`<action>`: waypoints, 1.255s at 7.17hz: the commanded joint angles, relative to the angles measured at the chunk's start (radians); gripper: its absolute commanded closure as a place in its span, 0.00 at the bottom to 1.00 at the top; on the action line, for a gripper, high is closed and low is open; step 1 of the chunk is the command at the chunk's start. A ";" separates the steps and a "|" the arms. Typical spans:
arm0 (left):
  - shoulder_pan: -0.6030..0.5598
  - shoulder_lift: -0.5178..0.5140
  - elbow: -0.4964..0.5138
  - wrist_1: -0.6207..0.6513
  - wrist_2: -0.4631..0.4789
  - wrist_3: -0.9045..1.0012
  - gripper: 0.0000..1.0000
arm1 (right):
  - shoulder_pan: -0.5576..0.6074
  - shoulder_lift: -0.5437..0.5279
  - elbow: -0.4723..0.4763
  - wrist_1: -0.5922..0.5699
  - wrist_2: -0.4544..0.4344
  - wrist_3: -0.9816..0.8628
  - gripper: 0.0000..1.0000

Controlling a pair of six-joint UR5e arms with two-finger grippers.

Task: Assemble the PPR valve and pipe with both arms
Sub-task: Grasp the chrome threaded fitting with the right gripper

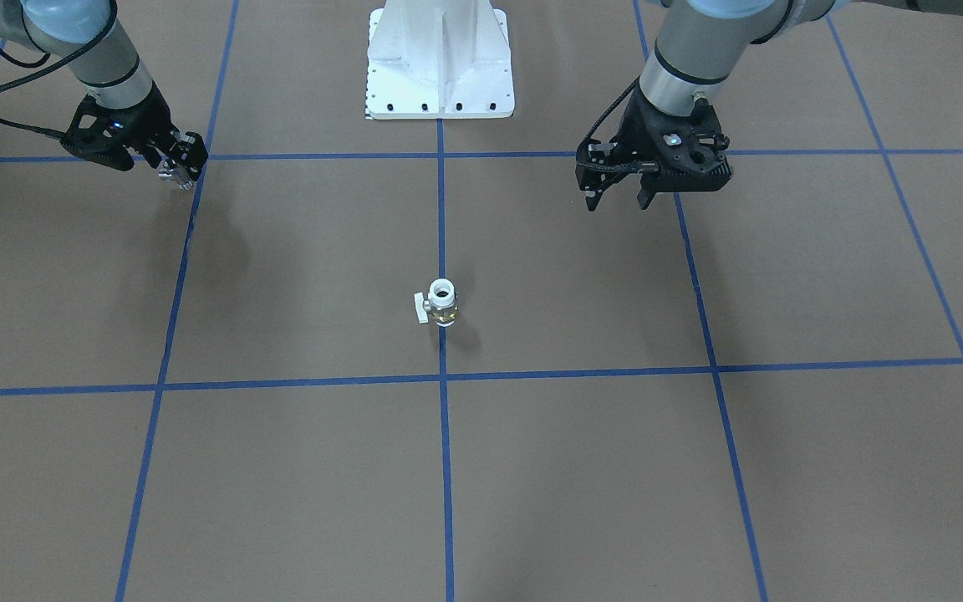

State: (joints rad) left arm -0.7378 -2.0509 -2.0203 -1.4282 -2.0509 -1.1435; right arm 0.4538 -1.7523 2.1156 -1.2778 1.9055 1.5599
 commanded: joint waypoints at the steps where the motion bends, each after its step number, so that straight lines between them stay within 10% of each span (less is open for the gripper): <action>1: 0.000 0.000 0.000 0.000 0.000 0.001 0.26 | -0.001 -0.001 -0.002 0.000 0.009 0.000 0.30; 5: 0.000 0.000 0.003 0.000 0.000 -0.001 0.26 | -0.001 -0.004 -0.003 -0.002 0.010 0.002 0.57; 7: -0.002 -0.002 0.003 0.000 0.000 -0.001 0.26 | 0.000 -0.004 -0.003 -0.002 0.021 0.002 0.99; 9: -0.014 -0.002 0.003 -0.002 0.000 0.001 0.26 | 0.006 0.000 0.007 -0.002 0.030 0.000 1.00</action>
State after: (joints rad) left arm -0.7441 -2.0523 -2.0172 -1.4291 -2.0508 -1.1441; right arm 0.4555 -1.7554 2.1159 -1.2793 1.9308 1.5613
